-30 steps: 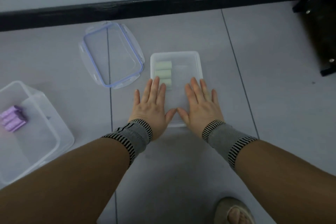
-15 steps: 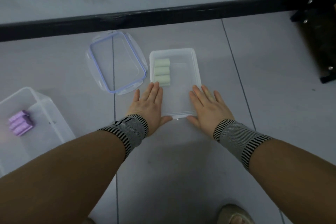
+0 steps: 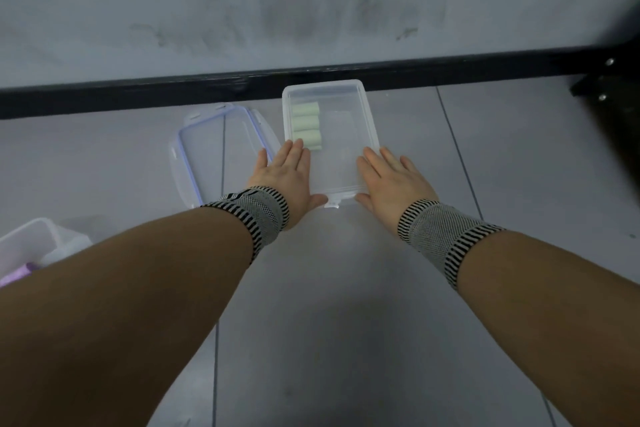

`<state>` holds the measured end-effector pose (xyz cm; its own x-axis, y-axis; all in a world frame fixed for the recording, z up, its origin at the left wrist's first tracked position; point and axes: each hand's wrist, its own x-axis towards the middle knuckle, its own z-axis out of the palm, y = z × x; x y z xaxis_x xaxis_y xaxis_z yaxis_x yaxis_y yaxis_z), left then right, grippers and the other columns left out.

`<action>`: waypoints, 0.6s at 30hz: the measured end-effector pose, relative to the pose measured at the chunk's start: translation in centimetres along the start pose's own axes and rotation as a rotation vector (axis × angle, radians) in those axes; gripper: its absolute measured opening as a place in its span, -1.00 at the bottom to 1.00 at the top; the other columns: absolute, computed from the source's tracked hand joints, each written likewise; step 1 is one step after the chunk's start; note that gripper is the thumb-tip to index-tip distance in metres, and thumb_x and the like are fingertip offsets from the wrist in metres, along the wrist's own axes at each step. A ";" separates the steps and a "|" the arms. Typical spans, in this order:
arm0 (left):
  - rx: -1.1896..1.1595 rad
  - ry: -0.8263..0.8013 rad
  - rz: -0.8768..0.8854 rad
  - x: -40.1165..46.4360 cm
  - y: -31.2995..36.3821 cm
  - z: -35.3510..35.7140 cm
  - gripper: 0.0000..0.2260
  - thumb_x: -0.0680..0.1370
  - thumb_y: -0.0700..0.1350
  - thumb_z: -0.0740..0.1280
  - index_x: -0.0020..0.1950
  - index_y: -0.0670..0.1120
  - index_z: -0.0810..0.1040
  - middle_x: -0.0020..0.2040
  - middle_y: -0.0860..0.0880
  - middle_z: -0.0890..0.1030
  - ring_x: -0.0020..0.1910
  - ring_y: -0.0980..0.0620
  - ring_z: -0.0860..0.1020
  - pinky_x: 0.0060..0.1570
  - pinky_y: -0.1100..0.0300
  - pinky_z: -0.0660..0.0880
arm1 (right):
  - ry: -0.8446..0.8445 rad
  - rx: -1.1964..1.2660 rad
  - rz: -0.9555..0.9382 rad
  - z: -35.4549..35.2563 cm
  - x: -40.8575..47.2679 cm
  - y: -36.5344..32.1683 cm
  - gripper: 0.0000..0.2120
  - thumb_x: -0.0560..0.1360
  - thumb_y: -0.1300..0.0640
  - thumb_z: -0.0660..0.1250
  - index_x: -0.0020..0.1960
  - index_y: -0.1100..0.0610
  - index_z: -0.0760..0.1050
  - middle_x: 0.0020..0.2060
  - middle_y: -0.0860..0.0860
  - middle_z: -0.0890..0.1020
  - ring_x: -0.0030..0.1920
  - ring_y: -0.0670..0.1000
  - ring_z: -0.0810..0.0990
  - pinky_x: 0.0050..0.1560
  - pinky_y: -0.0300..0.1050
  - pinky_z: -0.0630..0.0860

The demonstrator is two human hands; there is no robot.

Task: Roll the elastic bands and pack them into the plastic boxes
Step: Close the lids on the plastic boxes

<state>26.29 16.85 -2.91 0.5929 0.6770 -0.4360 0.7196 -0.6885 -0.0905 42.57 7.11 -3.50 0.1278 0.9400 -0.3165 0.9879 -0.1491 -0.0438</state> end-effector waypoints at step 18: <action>-0.038 0.007 0.000 3.4 -2.3 -0.9 -0.25 0.55 0.30 0.00 0.53 -0.11 -0.21 0.55 -0.03 -0.25 0.52 0.01 -0.22 0.47 -0.11 -0.14 | 0.039 0.035 -0.017 -0.7 3.8 0.4 -0.40 0.61 -0.08 0.06 0.53 0.13 -0.05 0.54 0.03 -0.03 0.54 0.10 -0.08 0.51 0.06 -0.02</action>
<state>26.97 21.03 -3.39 0.5951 0.6791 -0.4298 0.7329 -0.6780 -0.0563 43.48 10.82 -4.07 0.1155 0.9536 -0.2780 0.9862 -0.1435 -0.0825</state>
